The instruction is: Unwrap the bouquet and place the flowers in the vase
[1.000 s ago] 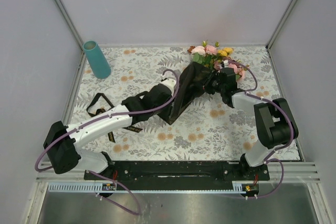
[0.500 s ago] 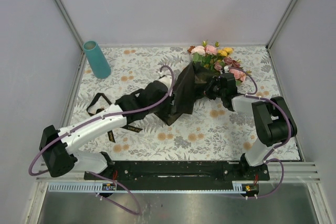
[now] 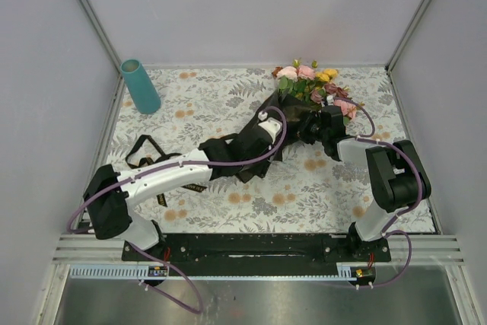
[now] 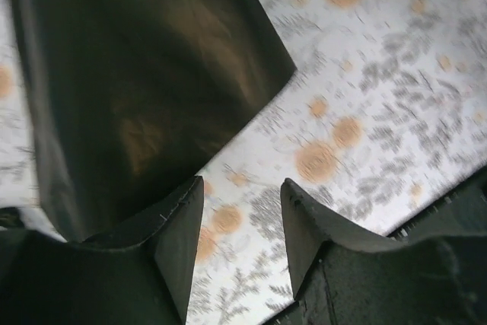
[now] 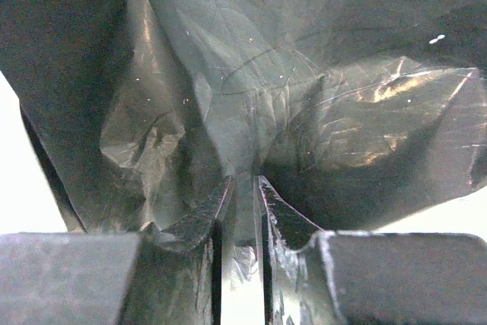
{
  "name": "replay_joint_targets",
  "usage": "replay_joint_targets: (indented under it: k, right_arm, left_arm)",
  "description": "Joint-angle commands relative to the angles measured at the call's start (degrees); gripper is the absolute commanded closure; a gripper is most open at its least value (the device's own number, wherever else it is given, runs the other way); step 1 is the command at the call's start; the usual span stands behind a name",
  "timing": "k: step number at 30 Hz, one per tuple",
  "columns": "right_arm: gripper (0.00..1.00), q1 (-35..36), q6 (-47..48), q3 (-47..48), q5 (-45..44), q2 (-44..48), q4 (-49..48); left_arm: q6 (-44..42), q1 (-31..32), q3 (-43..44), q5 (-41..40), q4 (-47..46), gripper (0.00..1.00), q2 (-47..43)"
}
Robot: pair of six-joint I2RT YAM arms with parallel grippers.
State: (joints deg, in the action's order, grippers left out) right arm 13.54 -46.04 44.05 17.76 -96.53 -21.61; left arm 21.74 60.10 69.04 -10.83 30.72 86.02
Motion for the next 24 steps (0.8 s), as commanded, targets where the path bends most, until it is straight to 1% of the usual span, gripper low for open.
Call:
replay_joint_targets:
  k: [1,4,6,11,14,16,18,21,24]
  right_arm:
    - [0.76,-0.36,1.31,0.24,1.05,0.64,-1.69]
    - [0.76,-0.44,1.22,0.07,1.05,0.82,-1.6]
    - [0.76,-0.44,1.3,0.07,0.88,1.08,-1.16]
    - [0.76,-0.45,1.66,0.24,-0.18,1.96,0.25]
    - [0.76,-0.45,1.48,0.68,-0.01,1.96,0.77]
    - [0.77,-0.44,1.48,0.95,0.17,1.87,0.86]
    - [0.77,-0.53,1.48,0.95,0.17,2.05,1.04]
    - [0.78,-0.44,2.09,1.12,-0.09,2.49,1.83]
    - [0.78,-0.44,2.89,1.39,-0.71,3.19,2.79]
  left_arm:
    - [-2.84,-5.32,5.84,-10.17,3.2,0.51,1.25]
    - [-2.31,-11.73,5.5,-9.56,4.26,0.52,1.7]
    - [-2.84,-14.9,4.8,-9.91,4.09,0.52,1.26]
    - [-4.33,-22.02,4.97,-11.41,4.52,0.5,1.08]
    - [-4.95,-25.81,7.07,-11.06,6.63,0.49,2.13]
    - [-5.74,-26.61,7.95,-11.49,7.07,0.47,0.48]
    - [-6.35,-26.44,8.57,-10.1,7.33,0.46,-1.89]
    - [-6.79,-24.86,8.05,-3.86,7.16,0.44,-6.29]
    - [-7.76,-21.35,6.99,1.58,6.55,0.42,-9.02]
